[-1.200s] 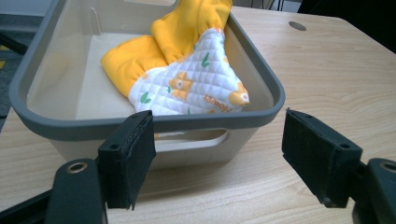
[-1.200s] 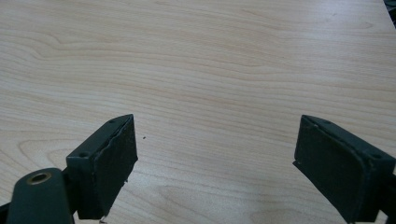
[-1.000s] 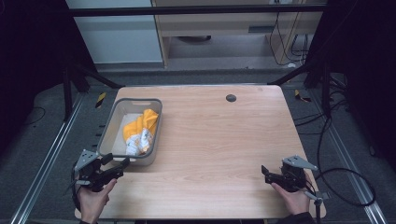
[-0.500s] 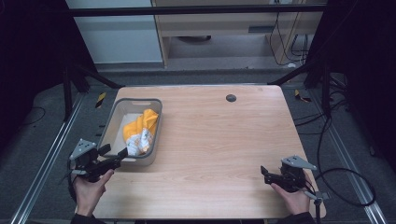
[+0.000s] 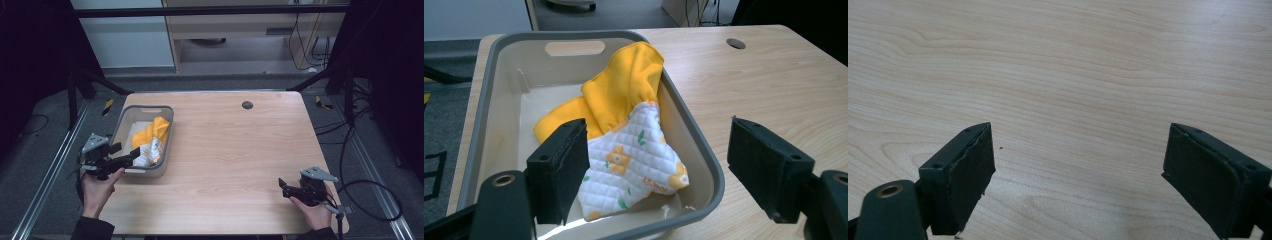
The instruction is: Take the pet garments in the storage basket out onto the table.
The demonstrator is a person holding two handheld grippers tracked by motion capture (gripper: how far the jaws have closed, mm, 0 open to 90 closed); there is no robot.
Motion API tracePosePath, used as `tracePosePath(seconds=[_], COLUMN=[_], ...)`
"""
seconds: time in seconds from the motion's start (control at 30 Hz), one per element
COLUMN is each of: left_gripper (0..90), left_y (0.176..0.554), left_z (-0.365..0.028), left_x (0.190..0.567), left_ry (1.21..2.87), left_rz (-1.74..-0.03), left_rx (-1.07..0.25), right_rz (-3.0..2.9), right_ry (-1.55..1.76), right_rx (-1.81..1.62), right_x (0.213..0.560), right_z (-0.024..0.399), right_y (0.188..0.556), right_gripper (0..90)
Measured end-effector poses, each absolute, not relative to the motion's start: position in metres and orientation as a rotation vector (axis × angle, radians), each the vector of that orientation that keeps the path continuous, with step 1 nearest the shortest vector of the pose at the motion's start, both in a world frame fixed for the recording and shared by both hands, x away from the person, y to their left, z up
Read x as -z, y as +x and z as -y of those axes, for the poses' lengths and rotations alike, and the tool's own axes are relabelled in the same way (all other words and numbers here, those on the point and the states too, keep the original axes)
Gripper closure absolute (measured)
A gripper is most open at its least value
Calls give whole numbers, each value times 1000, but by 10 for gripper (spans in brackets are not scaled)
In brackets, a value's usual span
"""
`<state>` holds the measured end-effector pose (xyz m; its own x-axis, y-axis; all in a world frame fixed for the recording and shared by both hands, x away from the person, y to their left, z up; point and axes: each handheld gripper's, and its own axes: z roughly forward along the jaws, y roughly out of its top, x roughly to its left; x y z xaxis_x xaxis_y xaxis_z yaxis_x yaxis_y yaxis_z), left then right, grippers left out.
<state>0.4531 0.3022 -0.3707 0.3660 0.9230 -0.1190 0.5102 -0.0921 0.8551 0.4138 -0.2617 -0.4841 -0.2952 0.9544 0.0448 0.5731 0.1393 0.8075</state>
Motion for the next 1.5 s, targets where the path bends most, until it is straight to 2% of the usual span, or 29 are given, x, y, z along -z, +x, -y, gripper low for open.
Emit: tracePosePath(seconds=[0.87, 1.5], left_gripper=[247, 244], left_y=[503, 525], left_z=[-282, -268], left_x=[364, 363], left_ry=[1893, 2010], left_rz=[-1311, -1328], left_rx=[-552, -510], right_rz=[-1940, -1945], right_ry=[1469, 1477], right_rx=[-1027, -1030], right_x=[485, 485], right_z=[263, 263], right_y=[415, 416], right_gripper=[135, 138])
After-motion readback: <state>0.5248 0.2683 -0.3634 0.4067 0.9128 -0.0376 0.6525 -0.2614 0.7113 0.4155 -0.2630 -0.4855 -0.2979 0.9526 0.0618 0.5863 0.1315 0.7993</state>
